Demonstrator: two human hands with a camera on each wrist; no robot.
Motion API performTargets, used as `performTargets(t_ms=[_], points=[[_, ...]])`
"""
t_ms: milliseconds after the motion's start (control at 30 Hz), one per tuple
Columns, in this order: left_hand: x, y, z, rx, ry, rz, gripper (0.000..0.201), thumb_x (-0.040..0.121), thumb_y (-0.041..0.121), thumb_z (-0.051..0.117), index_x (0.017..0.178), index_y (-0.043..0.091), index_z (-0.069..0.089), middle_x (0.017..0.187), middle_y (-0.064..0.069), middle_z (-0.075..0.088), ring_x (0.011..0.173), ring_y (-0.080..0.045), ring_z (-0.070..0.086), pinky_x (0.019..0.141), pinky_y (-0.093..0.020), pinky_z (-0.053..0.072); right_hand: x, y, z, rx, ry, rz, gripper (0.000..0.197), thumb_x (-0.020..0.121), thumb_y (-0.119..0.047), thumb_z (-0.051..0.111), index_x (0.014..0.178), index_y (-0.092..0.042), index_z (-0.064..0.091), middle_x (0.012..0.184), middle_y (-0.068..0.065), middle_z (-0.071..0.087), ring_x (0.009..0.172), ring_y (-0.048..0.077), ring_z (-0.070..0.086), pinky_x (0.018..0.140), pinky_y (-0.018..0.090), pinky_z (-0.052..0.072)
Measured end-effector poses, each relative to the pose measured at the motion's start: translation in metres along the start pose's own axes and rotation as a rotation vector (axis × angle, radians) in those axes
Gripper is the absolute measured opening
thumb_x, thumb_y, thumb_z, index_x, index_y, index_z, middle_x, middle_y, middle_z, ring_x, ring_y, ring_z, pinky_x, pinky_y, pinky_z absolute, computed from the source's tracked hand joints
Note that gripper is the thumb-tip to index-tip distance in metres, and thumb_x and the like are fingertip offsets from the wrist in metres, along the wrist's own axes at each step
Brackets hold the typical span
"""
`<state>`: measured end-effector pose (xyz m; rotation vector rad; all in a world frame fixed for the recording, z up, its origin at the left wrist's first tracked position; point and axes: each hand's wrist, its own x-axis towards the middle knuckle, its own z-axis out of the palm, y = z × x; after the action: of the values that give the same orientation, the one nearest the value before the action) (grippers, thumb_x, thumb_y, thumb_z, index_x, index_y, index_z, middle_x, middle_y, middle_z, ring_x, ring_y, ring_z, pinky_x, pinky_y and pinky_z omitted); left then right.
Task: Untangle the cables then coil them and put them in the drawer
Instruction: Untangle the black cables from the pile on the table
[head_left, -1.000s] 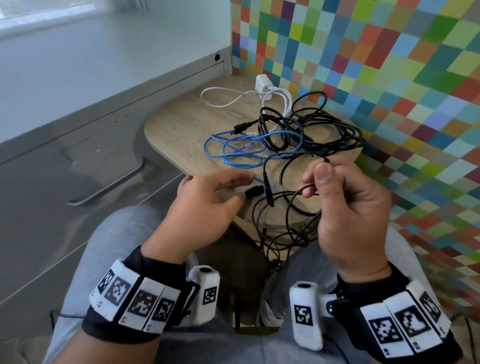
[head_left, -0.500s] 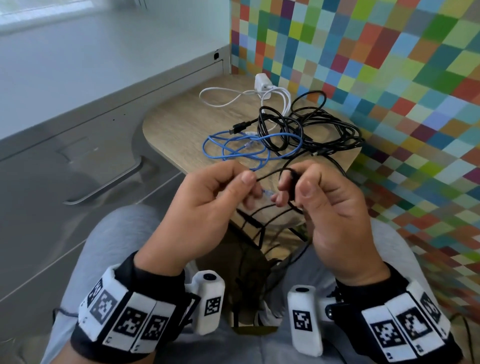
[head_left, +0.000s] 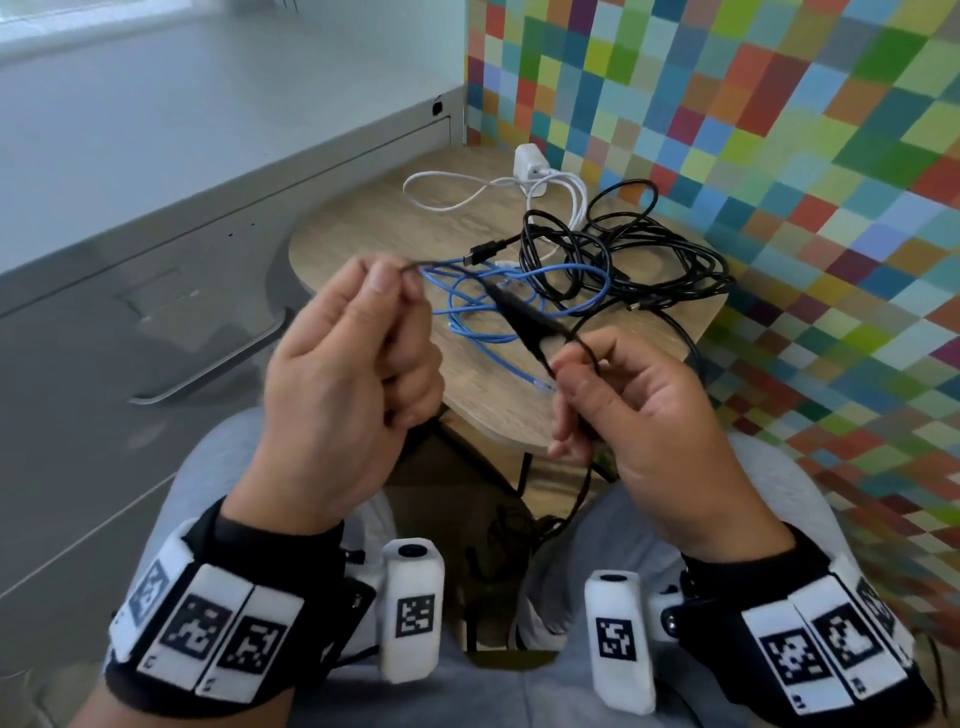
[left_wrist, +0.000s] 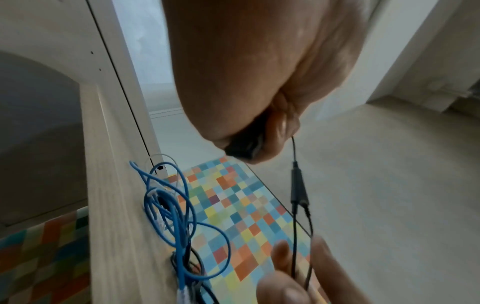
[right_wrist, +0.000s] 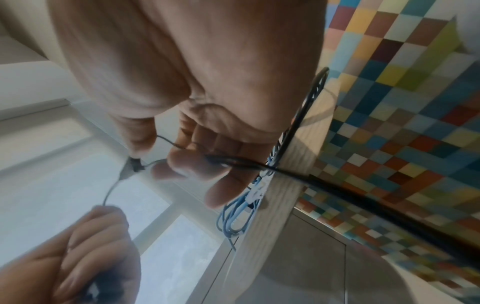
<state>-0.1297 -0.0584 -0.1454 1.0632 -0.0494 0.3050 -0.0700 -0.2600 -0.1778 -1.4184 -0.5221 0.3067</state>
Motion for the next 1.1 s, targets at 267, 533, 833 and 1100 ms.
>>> performTargets(t_ms=[267, 533, 833, 1100], points=[[0.001, 0.001, -0.016, 0.275, -0.167, -0.205, 0.036, 0.097, 0.03, 0.049, 0.079, 0.013, 0.075, 0.046, 0.002, 0.031, 0.038, -0.016, 0.03, 0.045, -0.027, 0.036, 0.005, -0.008, -0.007, 0.24, 0.208, 0.005, 0.015, 0.082, -0.028, 0.07, 0.09, -0.023, 0.082, 0.066, 0.002, 0.056, 0.042, 0.006, 0.033, 0.039, 0.021, 0.026], [0.001, -0.01, -0.014, 0.356, -0.366, -0.381, 0.056, 0.101, 0.052, 0.039, 0.112, 0.008, 0.072, 0.07, -0.024, 0.063, 0.057, -0.035, 0.063, 0.068, -0.041, 0.052, -0.001, -0.006, -0.002, -0.198, 0.108, -0.108, 0.013, 0.086, -0.017, 0.074, 0.097, -0.013, 0.081, 0.074, -0.006, 0.074, 0.061, 0.003, 0.064, 0.059, 0.014, 0.048], [0.002, -0.009, -0.012, 0.157, -0.194, -0.4, 0.037, 0.097, 0.042, 0.044, 0.068, 0.021, 0.053, 0.058, 0.003, 0.029, 0.047, -0.012, 0.015, 0.043, -0.028, 0.009, -0.001, -0.007, 0.0, -0.229, 0.153, -0.069, 0.014, 0.08, -0.026, 0.077, 0.093, -0.03, 0.081, 0.07, 0.002, 0.075, 0.049, 0.006, 0.056, 0.051, 0.015, 0.044], [0.008, 0.009, -0.02, -0.101, 0.038, -0.029, 0.026, 0.105, 0.024, 0.033, 0.083, 0.018, 0.046, 0.069, 0.002, 0.048, 0.05, -0.015, 0.043, 0.051, -0.025, 0.037, 0.001, -0.002, -0.005, -0.479, 0.157, -0.007, 0.018, 0.09, -0.016, 0.079, 0.09, -0.034, 0.079, 0.071, -0.013, 0.075, 0.063, 0.003, 0.068, 0.062, 0.015, 0.053]])
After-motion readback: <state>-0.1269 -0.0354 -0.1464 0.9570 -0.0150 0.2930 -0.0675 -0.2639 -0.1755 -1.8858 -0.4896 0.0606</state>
